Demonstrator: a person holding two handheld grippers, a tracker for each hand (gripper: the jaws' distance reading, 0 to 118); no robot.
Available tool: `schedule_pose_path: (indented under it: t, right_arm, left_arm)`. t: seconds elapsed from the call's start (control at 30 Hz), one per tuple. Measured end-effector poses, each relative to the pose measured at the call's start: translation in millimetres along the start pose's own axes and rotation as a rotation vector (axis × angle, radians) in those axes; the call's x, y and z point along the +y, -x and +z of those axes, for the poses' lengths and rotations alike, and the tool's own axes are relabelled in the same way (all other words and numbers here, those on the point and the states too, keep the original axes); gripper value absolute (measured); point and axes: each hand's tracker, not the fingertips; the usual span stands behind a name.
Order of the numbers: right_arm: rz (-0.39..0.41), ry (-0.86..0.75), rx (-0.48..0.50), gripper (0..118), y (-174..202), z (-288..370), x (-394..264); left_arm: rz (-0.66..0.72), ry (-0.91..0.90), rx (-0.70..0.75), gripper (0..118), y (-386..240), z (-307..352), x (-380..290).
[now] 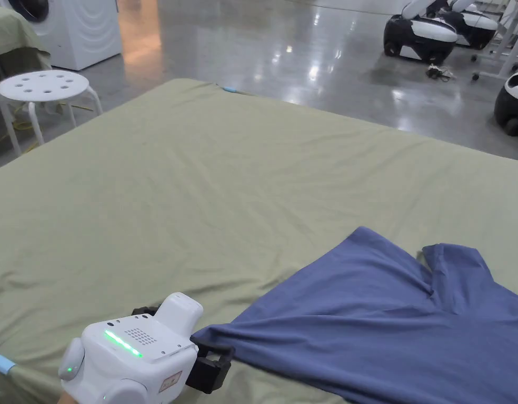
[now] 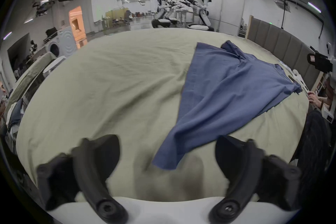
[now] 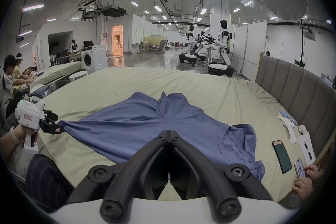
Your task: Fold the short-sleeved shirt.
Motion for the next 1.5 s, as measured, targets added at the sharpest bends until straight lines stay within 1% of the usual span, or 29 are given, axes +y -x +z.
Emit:
schedule_pose_path:
  t: [0.03, 0.07, 0.1, 0.17, 0.23, 0.3, 0.4, 0.43, 0.5, 0.53, 0.57, 0.6, 0.63, 0.67, 0.7, 0.77, 0.83, 0.9, 0.93, 0.97, 1.0, 1.03, 1.07, 1.1, 1.2, 1.3, 1.37, 1.43, 1.5]
  right_arm:
    - [-0.003, 0.006, -0.005, 1, -5, -5, -2]
    - [-0.004, 0.014, -0.013, 1, -9, -9, -1]
    - [-0.003, 0.018, -0.016, 1, -14, -14, 0]
    - [0.009, 0.040, -0.030, 1, -19, -24, 5]
    - [0.061, 0.088, -0.052, 1, -31, -45, 11]
    - [0.120, 0.113, -0.063, 1, -33, -68, 22]
    - [0.181, 0.184, -0.063, 1, -58, -126, 40]
    - [0.193, 0.208, -0.068, 1, -80, -154, 35]
    - [0.240, 0.269, -0.085, 1, -98, -200, 43]
    - [0.252, 0.291, -0.087, 11, -109, -226, 44]
    - [0.252, 0.309, -0.076, 38, -121, -249, 44]
    - [0.241, 0.339, -0.047, 98, -130, -270, 45]
    - [0.225, 0.383, -0.032, 118, -137, -290, 46]
    - [0.218, 0.439, -0.035, 114, -141, -307, 45]
    - [0.216, 0.389, -0.014, 112, -138, -312, 48]
    - [0.206, 0.436, -0.030, 112, -142, -331, 47]
    - [0.175, 0.457, -0.003, 113, -145, -354, 32]
    - [0.177, 0.471, -0.022, 113, -145, -366, 22]
    - [0.160, 0.488, -0.023, 109, -147, -370, 16]
    - [0.092, 0.524, -0.039, 96, -140, -357, 27]
    - [0.063, 0.549, -0.021, 53, -137, -355, 26]
    - [0.048, 0.520, -0.001, 32, -127, -347, 28]
    - [0.086, 0.486, -0.034, 16, -116, -337, 32]
    - [0.127, 0.482, -0.007, 3, -110, -330, 33]
    - [0.129, 0.447, 0.031, 3, -96, -296, 52]
    - [0.041, 0.337, 0.063, 3, -123, -274, 85]
    - [0.036, 0.251, 0.054, 3, -124, -231, 123]
    - [0.011, 0.193, 0.064, 3, -137, -202, 158]
    - [-0.015, 0.104, 0.027, 3, -147, -162, 200]
  left_arm:
    - [-0.002, -0.011, 0.009, 81, 0, -1, 3]
    - [-0.003, -0.009, 0.011, 31, -1, -3, 6]
    - [-0.001, -0.004, 0.035, 0, -1, -7, 4]
    - [0.026, 0.010, 0.000, 0, 1, -9, 6]
    - [0.044, 0.010, 0.000, 0, 0, -8, 6]
    - [0.064, 0.008, -0.010, 0, 0, -4, 8]
    - [0.077, -0.021, 0.003, 0, -2, 4, 10]
    - [0.072, -0.032, 0.004, 0, -4, 6, 11]
    - [0.067, -0.056, 0.042, 0, -7, 10, 13]
    - [0.063, -0.048, 0.034, 0, -9, 11, 15]
    - [0.061, -0.053, 0.032, 0, -10, 13, 15]
    - [0.054, -0.067, 0.034, 0, -11, 14, 15]
    - [0.051, -0.075, 0.045, 0, -16, 17, 17]
    - [0.048, -0.070, 0.043, 0, -16, 18, 18]
    - [0.046, -0.066, 0.043, 0, -17, 18, 19]
    - [0.047, -0.064, 0.035, 0, -19, 20, 18]
    - [0.063, -0.064, 0.028, 0, -18, 18, 18]
    - [0.077, -0.057, 0.028, 0, -16, 17, 17]
    - [0.077, -0.053, 0.028, 0, -15, 15, 16]
    - [0.074, -0.042, 0.029, 0, -15, 14, 16]
    - [0.071, -0.030, 0.032, 0, -14, 12, 15]
    - [0.072, -0.024, 0.045, 0, -15, 11, 15]
    - [0.082, -0.011, 0.043, 0, -14, 10, 16]
    - [0.095, -0.006, 0.040, 0, -12, 9, 17]
    - [0.151, -0.018, 0.016, 0, -11, 6, 26]
    - [0.178, -0.045, -0.019, 0, -12, 11, 48]
    - [0.187, -0.094, -0.056, 0, -13, 18, 69]
    - [0.191, -0.155, -0.075, 0, -11, 23, 96]
    - [0.160, -0.215, -0.063, 0, -13, 29, 129]
